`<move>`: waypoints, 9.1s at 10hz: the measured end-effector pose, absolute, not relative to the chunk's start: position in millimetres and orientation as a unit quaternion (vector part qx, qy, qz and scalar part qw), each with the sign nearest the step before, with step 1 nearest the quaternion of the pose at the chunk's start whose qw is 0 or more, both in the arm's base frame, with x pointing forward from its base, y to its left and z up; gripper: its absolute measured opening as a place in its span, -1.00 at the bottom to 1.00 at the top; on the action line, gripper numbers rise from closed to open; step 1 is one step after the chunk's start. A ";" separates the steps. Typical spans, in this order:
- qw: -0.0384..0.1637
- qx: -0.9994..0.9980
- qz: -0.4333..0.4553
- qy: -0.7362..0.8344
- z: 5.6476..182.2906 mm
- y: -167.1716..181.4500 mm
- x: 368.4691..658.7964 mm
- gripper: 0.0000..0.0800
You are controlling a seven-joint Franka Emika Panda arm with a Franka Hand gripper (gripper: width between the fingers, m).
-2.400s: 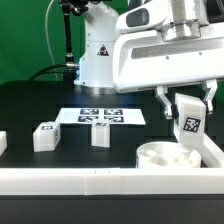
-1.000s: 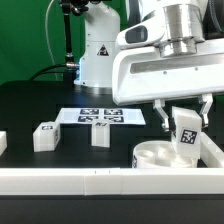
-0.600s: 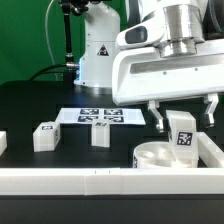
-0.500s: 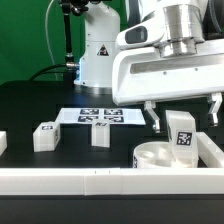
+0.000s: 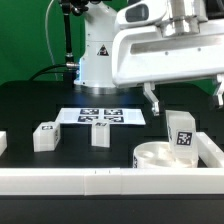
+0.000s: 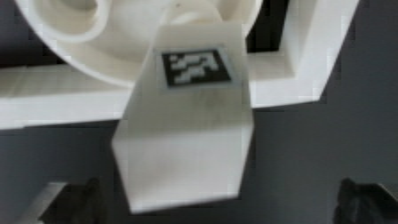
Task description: Assemble stool
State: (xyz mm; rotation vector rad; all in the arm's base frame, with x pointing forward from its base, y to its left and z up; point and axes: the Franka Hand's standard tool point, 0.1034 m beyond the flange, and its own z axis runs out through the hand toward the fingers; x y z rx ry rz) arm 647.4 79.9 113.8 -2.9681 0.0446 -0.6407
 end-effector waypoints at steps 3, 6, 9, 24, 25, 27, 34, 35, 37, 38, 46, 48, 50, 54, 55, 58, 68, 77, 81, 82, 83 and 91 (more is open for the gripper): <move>0.054 -0.977 -0.207 0.014 119.0 82.8 651.9 0.62; 0.052 -0.980 -0.193 0.003 114.8 81.0 650.6 0.62; 0.053 -0.994 -0.098 -0.021 109.1 68.1 648.2 0.62; 0.057 -0.927 0.007 -0.371 97.7 75.1 641.8 0.62; 0.053 -0.908 0.006 -0.416 97.3 77.0 641.4 0.62; 0.048 -0.870 0.009 -0.491 94.1 80.5 639.6 0.62; 0.026 -0.722 0.000 -0.692 96.4 78.4 644.4 0.62; 0.023 -0.693 0.001 -0.721 95.7 82.4 643.9 0.62; 0.018 -0.661 0.007 -0.750 95.2 83.5 643.2 0.62; 0.017 -0.661 0.009 -0.750 94.4 81.3 642.9 0.62; 0.018 -0.693 0.010 -0.721 93.2 82.7 642.0 -0.15; 0.018 -0.745 0.011 -0.667 93.2 82.8 642.0 -0.15; 0.017 -0.793 0.012 -0.609 93.1 82.8 641.9 -0.15; 0.012 -0.909 0.000 -0.416 91.7 84.6 640.9 -0.15; 0.016 -0.933 -0.005 -0.360 91.4 85.8 641.5 -0.15; 0.020 -0.974 -0.013 -0.225 91.5 90.4 644.2 -0.15; 0.048 -0.983 -0.022 0.176 91.1 98.8 644.3 -0.15; 0.062 -0.816 0.012 0.574 87.8 107.8 638.8 -0.15; 0.068 -0.796 0.020 0.601 87.6 112.2 637.7 0.36; 0.070 -0.811 0.018 0.581 90.5 112.5 639.1 0.36; 0.070 -0.821 0.019 0.566 95.8 113.9 639.9 0.58; 0.077 -0.931 0.003 0.358 104.4 125.8 639.4 0.62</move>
Offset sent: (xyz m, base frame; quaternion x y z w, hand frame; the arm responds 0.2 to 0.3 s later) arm 0.0000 0.0000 0.0000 0.0000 0.0000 0.0000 1.0000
